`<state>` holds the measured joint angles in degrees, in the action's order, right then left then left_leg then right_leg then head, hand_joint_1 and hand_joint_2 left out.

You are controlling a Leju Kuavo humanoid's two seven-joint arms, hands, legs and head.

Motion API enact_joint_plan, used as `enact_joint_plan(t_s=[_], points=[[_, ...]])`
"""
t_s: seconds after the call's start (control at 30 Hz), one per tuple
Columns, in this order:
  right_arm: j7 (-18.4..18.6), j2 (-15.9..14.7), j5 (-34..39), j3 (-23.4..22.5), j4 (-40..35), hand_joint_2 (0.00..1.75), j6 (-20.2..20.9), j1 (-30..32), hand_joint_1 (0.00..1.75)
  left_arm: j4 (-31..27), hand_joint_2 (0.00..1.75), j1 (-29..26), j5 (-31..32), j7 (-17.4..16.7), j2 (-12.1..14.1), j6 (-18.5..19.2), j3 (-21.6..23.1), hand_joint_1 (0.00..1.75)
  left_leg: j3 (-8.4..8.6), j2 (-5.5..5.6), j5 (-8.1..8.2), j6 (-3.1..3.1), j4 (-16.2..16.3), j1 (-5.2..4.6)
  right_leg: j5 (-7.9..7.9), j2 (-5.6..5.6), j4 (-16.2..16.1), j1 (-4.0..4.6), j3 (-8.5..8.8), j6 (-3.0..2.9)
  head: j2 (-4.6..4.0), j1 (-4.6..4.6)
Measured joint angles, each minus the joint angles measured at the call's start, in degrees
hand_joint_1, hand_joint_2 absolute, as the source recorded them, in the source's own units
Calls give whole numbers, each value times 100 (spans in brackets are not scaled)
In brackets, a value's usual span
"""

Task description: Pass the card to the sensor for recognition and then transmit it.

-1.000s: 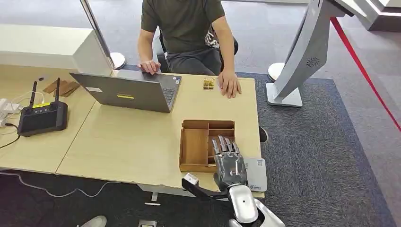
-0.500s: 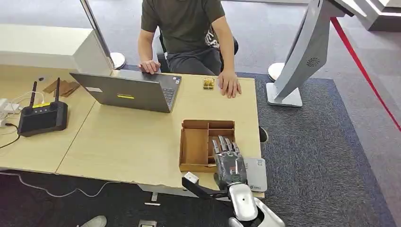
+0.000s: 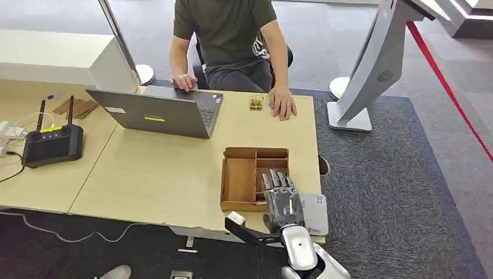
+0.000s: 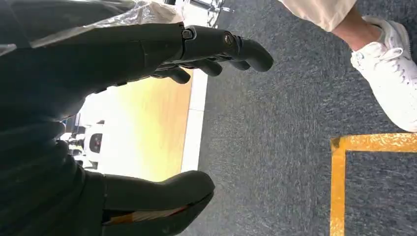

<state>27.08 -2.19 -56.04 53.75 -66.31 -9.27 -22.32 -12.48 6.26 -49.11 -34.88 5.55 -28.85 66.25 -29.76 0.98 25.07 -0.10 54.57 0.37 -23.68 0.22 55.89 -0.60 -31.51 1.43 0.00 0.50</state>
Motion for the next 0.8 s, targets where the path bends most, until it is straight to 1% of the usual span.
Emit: enact_joint_plan(t_s=[0.4,0.43,0.47,0.5,0.8], points=[[55,0,31,0,37,175,-11,-5,2,0,175,0,7,0,0,-2,0,0,0,0,0,0,0,0,0,0,0,0,0,0,0,0],[55,0,31,2,44,175,-11,-5,33,0,175,0,7,0,0,-4,0,0,0,0,0,0,0,0,0,0,0,0,0,0,0,2],[55,0,31,2,48,175,-9,-5,150,0,175,0,7,0,0,-9,0,0,0,0,0,0,0,0,0,0,0,0,0,0,0,0],[55,0,26,2,52,175,-4,-5,161,0,175,0,7,0,-2,-11,0,0,0,0,0,0,0,0,0,0,0,0,0,0,0,2],[55,0,15,7,59,175,17,-8,161,0,175,0,9,0,-4,-61,0,0,0,0,0,0,0,0,0,0,0,0,0,0,0,0]])
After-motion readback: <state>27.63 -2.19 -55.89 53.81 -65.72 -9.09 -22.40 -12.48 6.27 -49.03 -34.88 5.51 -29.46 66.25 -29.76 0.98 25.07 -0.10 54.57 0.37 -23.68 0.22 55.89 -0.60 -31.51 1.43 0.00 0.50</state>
